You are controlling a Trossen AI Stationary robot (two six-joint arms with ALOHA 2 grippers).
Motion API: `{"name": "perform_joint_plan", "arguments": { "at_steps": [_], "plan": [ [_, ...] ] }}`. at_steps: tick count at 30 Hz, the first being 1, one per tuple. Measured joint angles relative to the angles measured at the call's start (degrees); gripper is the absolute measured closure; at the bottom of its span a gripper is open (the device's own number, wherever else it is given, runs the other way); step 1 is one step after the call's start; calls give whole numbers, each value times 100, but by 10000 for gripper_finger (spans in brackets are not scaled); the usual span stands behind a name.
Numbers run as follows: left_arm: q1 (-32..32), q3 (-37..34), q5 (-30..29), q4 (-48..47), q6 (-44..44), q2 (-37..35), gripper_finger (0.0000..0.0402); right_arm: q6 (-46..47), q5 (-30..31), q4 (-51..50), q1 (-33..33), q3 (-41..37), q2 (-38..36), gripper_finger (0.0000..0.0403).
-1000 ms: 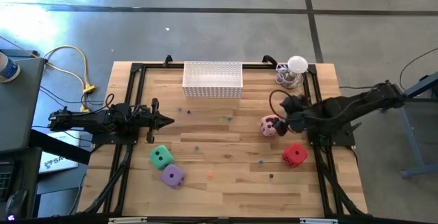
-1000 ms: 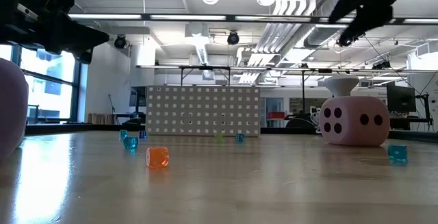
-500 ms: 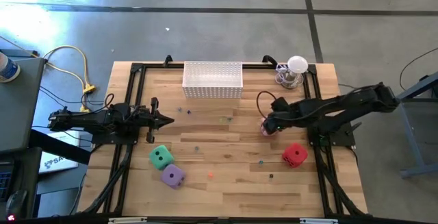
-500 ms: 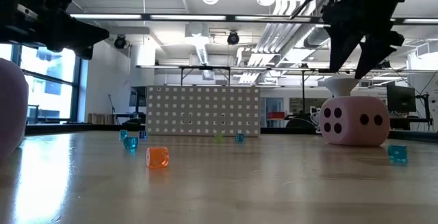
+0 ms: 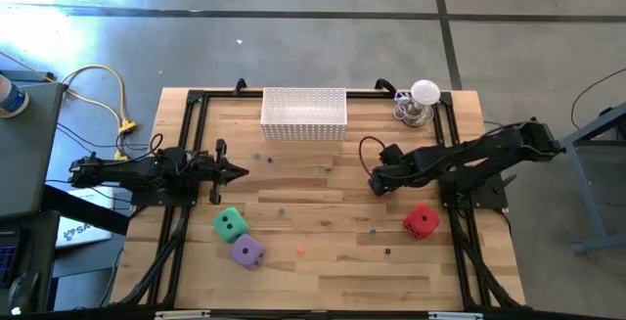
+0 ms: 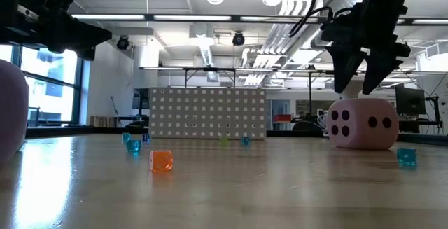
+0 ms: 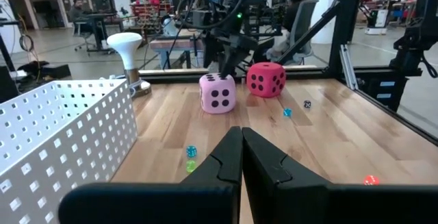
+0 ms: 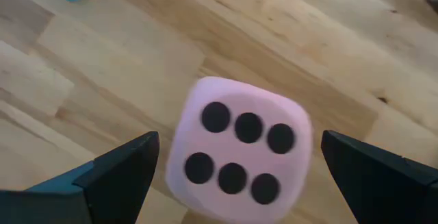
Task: Pick & Place Dice
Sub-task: Put the large pink dice into the white basket
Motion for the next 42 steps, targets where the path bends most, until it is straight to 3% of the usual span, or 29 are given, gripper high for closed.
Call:
{"name": "perform_joint_plan", "arguments": {
  "at_steps": [10,22,35,42],
  "plan": [
    [2,0,-1,0,23,0,401,240,17,-4,-2,0,0,3],
    [1,0,-2,2,20,0,401,-490,201,26,-2,-2,0,3],
    [1,0,-2,2,20,0,401,159,26,64,-7,-2,-2,3],
    [1,0,-2,2,20,0,401,30,87,144,-7,-4,-4,3]
  ]
}}
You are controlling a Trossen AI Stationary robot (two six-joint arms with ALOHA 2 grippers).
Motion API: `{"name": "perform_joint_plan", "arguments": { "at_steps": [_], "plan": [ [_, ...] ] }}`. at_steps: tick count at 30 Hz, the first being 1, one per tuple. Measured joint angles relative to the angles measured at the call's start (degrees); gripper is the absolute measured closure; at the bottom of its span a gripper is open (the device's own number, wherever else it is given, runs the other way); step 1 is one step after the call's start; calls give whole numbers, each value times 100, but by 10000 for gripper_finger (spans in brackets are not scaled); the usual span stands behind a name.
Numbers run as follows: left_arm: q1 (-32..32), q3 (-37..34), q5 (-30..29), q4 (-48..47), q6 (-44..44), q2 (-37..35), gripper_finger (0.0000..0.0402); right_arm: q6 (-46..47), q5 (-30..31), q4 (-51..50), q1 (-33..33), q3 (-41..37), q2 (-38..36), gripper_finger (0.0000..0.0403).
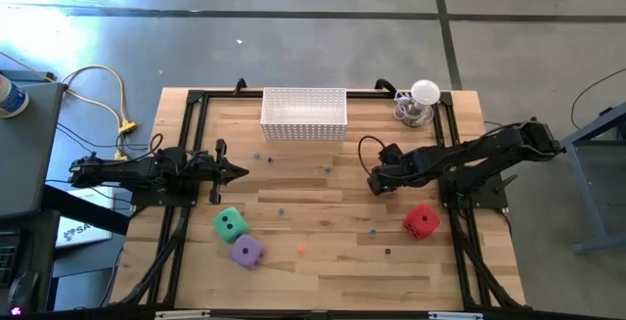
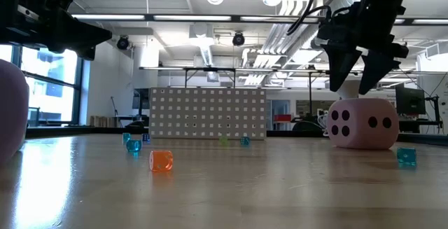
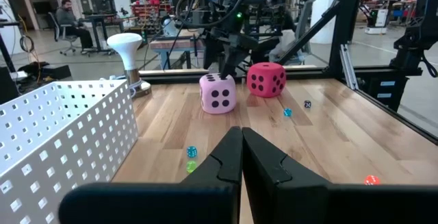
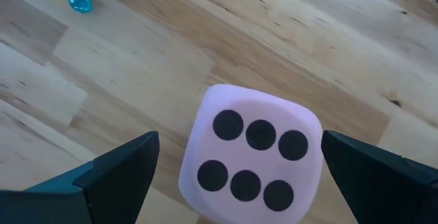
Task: Pick & Place Dice
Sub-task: Put the large pink dice into the white basket
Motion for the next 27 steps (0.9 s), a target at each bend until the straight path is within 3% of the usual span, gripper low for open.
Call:
{"name": "perform_joint_plan", "arguments": {
  "at_steps": [12,27],
  "plan": [
    [-1,0,0,37,0,0,401,538,63,-387,0,-2,0,3],
    [1,0,2,42,0,0,401,576,96,-249,0,-31,254,3]
  ]
}}
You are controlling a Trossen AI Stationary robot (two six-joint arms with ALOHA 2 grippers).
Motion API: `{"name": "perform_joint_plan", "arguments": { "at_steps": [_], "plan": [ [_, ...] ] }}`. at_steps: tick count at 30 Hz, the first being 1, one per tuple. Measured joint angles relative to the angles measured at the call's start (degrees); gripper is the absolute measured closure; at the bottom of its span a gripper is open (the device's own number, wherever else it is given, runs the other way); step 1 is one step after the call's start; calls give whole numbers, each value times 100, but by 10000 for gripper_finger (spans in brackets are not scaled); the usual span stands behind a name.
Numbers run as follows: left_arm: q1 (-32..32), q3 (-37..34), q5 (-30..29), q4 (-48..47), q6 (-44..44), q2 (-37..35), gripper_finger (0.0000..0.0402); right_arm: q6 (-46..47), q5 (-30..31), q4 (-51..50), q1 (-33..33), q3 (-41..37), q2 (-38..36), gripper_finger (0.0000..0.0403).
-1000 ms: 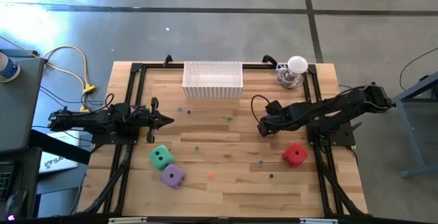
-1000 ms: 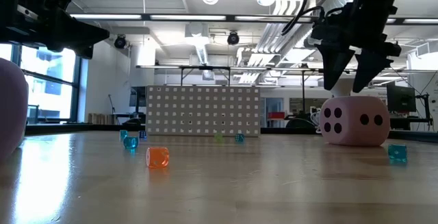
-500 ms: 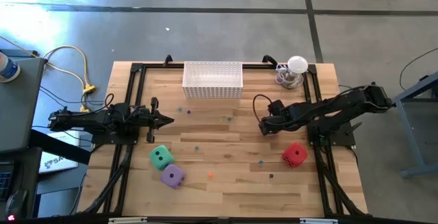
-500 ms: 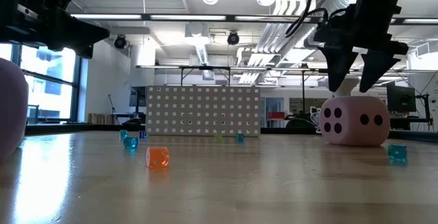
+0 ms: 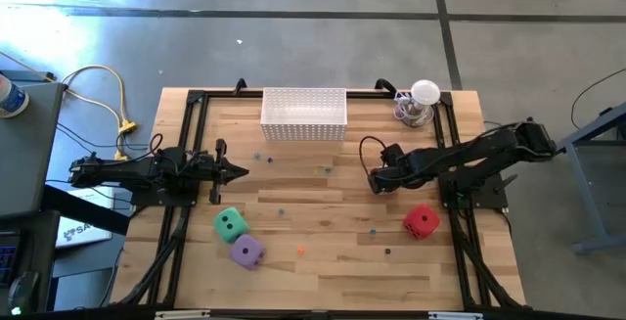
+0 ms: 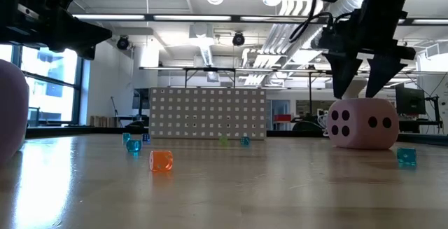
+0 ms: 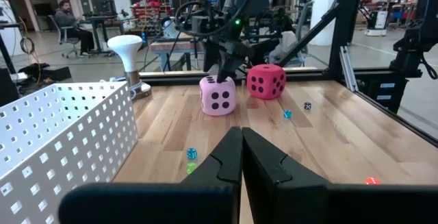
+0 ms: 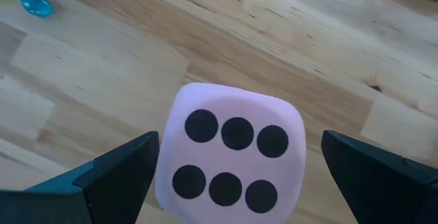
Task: Pick & Place Dice
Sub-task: Put the large pink dice into the white basket
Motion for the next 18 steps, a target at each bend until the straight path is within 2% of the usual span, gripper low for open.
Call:
{"name": "perform_joint_plan", "arguments": {
  "at_steps": [11,18],
  "plan": [
    [0,0,0,2,0,0,401,270,-185,61,-7,0,336,3],
    [-2,0,0,3,0,2,401,103,-344,698,13,0,336,3]
  ]
}}
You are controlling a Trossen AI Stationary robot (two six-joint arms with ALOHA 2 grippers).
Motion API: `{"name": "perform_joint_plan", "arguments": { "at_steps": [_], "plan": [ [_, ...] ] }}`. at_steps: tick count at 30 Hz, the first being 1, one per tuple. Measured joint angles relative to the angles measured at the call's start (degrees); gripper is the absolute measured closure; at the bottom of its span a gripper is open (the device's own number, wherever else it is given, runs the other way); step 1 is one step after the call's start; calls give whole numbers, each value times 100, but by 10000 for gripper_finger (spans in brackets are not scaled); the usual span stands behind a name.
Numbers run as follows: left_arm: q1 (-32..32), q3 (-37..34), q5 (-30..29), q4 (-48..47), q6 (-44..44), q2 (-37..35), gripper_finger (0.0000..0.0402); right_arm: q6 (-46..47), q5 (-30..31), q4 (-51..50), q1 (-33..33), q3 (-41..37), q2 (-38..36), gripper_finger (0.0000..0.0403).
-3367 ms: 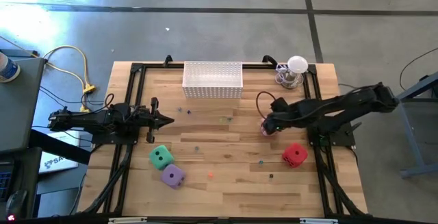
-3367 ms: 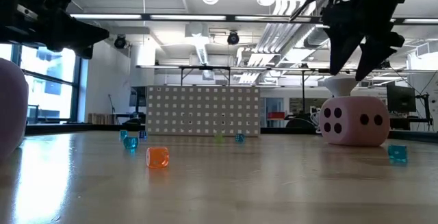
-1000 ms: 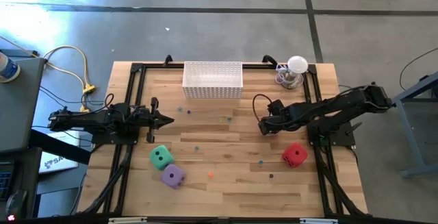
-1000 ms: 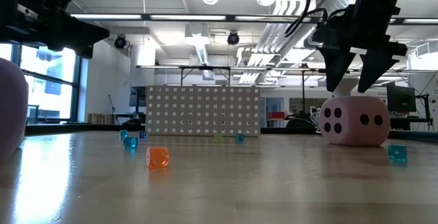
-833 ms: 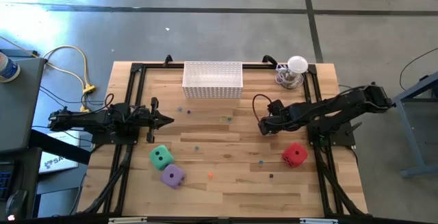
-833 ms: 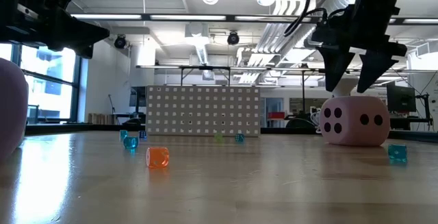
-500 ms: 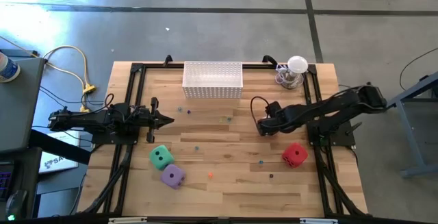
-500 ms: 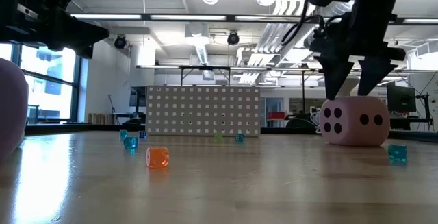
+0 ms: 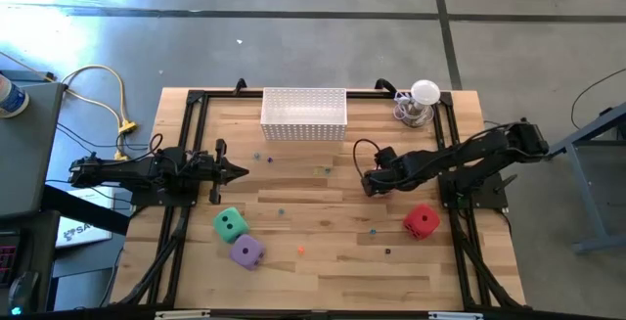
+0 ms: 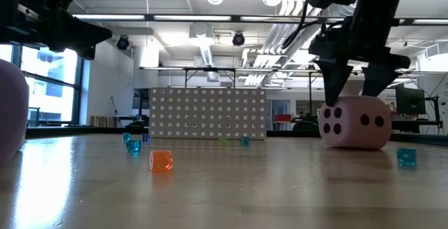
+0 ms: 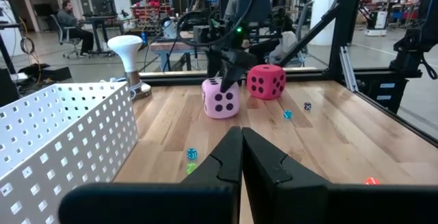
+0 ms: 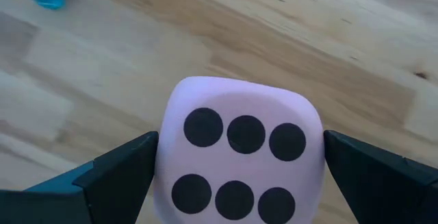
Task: Pick & Place Dice
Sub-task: Put the large pink dice into the white basket
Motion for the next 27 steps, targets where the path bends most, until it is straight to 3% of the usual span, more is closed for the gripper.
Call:
{"name": "perform_joint_plan", "arguments": {
  "at_steps": [7,16,22,27],
  "plan": [
    [1,0,0,0,1,-1,401,-333,-29,326,-127,28,162,13],
    [1,0,-1,0,0,-1,401,-885,-238,479,-225,42,459,69],
    [0,0,0,0,2,-2,401,-905,-207,661,-145,-4,206,80],
    [1,0,0,0,0,-1,401,-1195,-360,1371,3,-20,-66,82]
  ]
}}
